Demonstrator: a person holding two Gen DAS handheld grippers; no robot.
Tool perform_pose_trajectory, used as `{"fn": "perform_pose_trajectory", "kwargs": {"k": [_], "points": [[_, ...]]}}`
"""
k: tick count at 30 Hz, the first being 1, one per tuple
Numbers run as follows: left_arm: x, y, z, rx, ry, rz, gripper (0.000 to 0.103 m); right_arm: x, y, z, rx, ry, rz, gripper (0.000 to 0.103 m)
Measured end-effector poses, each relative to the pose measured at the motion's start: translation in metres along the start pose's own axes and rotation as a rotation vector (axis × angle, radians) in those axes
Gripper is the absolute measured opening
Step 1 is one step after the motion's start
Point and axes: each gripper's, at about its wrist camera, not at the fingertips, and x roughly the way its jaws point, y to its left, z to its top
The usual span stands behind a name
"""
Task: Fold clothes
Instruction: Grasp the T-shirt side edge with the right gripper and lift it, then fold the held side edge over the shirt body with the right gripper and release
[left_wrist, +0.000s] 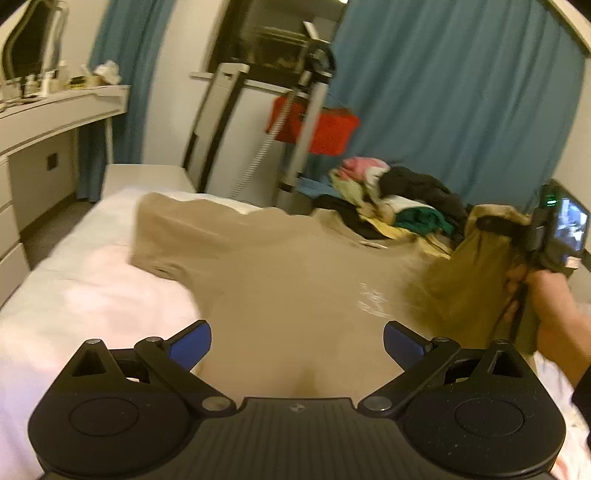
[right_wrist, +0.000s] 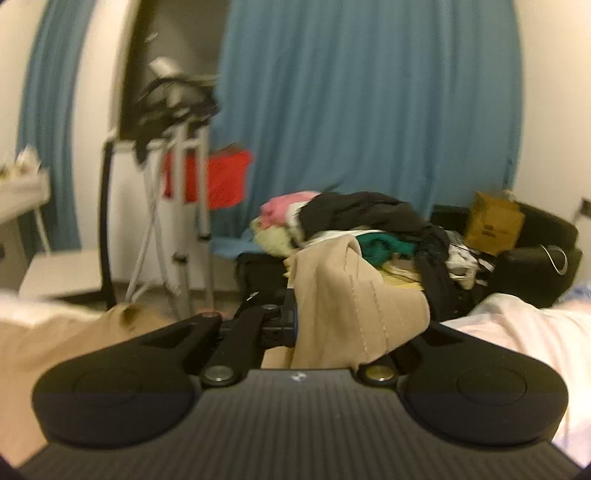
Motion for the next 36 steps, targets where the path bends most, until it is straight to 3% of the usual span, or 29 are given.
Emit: {"fn": "perform_pose_trajectory", "kwargs": {"k": [6,11,14,15,16,20,29,36], "points": [[0.014,0.035,0.01,-0.08,0.024,0.022,0.101,0.042,0.096,-0.047,-0.157,0.112,0.066,0.009],[0.055,0.04,0.008,-0.05,0.067,0.034,0.101,0.069,0.117,-0.066,-0.155,0.162,0.09,0.016],[0.071,0.04,0.009,-0.024,0.083,0.018,0.101,0.069,0.113,-0.06,-0.101,0.178,0.158,0.065],[0.074,0.039,0.011,-0.005,0.083,0.029,0.101,0.066,0.11,-0.057,-0.07,0.187,0.193,0.09],[0.076,0.036,0.011,0.005,0.08,0.041,0.101,0.06,0.107,-0.053,-0.036,0.197,0.229,0.094],[0.08,0.03,0.012,0.025,0.07,0.062,0.101,0.019,0.092,-0.036,0.077,0.207,0.324,0.095],[0.032,-0.003,-0.005,0.107,0.04,0.02,0.1,-0.155,-0.011,-0.033,0.298,0.136,0.338,0.095],[-0.001,-0.049,-0.039,0.149,0.107,-0.11,0.098,-0.263,-0.104,-0.08,0.415,0.138,0.23,0.095]]}}
